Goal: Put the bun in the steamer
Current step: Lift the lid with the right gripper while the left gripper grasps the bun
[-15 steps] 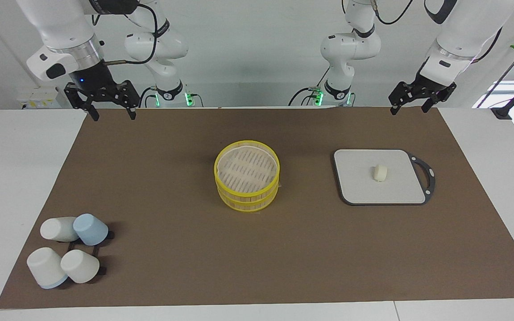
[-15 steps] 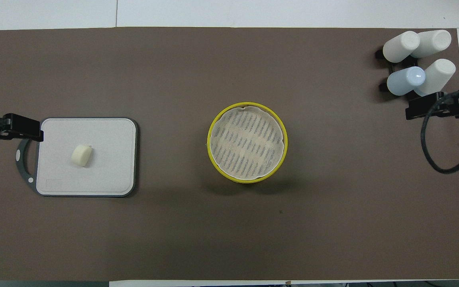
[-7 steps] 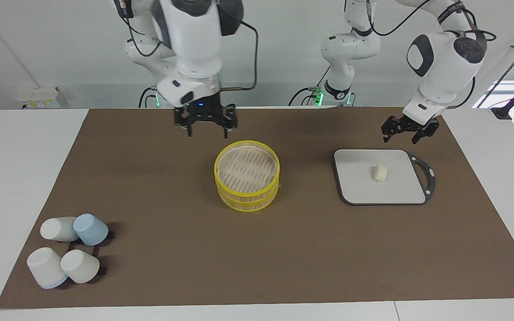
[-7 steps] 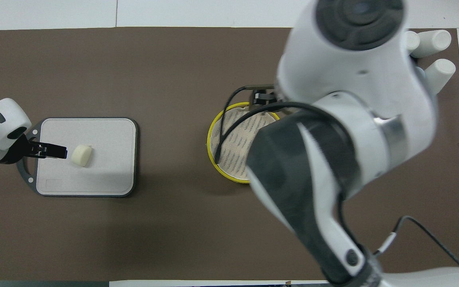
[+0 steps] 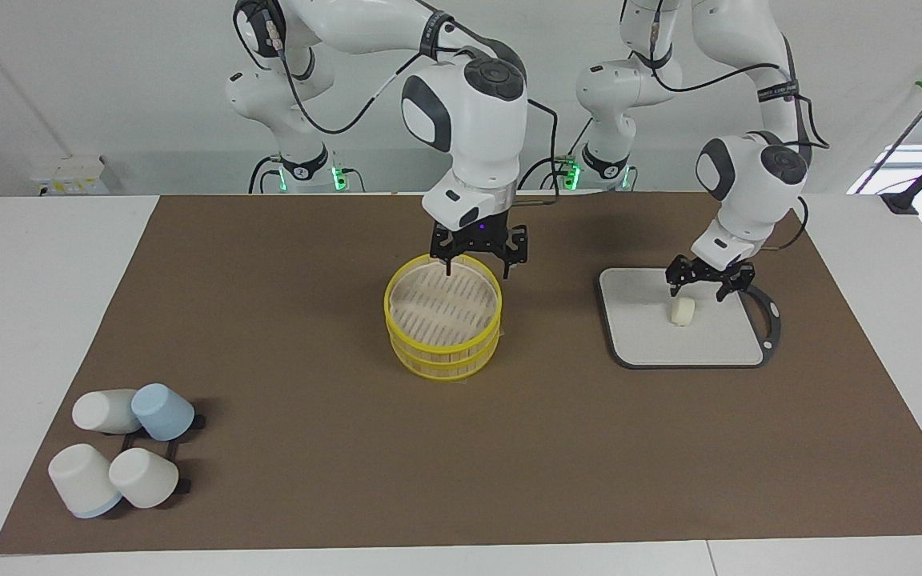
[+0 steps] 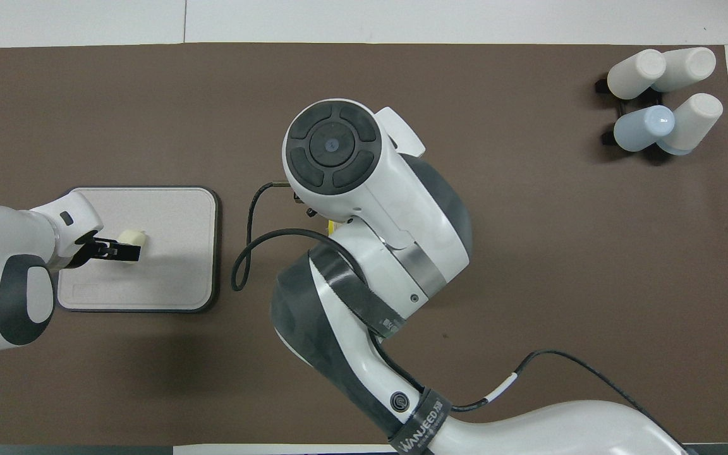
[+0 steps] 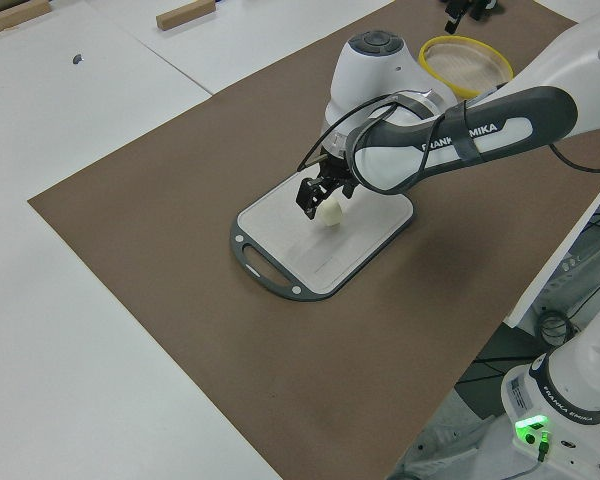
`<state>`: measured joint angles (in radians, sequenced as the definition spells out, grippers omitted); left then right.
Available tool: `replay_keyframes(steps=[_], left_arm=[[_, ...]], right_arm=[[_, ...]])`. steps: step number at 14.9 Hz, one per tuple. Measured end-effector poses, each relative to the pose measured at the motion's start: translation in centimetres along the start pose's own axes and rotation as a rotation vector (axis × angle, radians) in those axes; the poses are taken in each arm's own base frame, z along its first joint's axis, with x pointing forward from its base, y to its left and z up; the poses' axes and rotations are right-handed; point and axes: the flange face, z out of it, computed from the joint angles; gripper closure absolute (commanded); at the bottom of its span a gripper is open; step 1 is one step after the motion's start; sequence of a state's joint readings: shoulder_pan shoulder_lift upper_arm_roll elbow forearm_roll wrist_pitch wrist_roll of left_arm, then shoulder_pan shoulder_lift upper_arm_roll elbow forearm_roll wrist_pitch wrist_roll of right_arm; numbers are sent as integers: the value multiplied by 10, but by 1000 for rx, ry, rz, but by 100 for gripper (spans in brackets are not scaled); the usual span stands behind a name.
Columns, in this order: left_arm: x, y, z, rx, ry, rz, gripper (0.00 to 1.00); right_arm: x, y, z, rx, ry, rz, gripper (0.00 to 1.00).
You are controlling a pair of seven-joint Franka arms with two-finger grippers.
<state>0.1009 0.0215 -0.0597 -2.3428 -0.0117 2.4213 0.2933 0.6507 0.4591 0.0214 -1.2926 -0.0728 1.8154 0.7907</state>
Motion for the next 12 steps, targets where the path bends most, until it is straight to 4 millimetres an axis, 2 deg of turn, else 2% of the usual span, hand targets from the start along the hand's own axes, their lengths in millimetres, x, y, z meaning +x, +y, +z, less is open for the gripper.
replay_keyframes(steps=[2,4,5,6,7,8,9,11,12], left_arm=[[2,2,11,-2,-2,5,1],[3,2,14,-3,-2,7,10],[3,2,13,-1,5,8,20],[4,2,14,0,10,10,37],[5,4,15,1,14,13,53],[6,5,16,1,15,16,64],[6,6,17,0,14,18,69],[6,7,20,-2,10,21,81],[6,7,21,-2,9,21,81]], right_arm=[[-17,-19,28,22,15,12,0],[-29,-25,62,27,15,5,0],[-32,-24,76,28,14,2,0],[-35,-23,87,24,10,-1,7],[-38,-21,94,19,5,-2,27],[-39,-20,97,17,3,-2,46],[-39,-20,98,15,2,-2,58],[-39,-19,97,16,3,-1,60],[-39,-19,96,17,4,-1,60]])
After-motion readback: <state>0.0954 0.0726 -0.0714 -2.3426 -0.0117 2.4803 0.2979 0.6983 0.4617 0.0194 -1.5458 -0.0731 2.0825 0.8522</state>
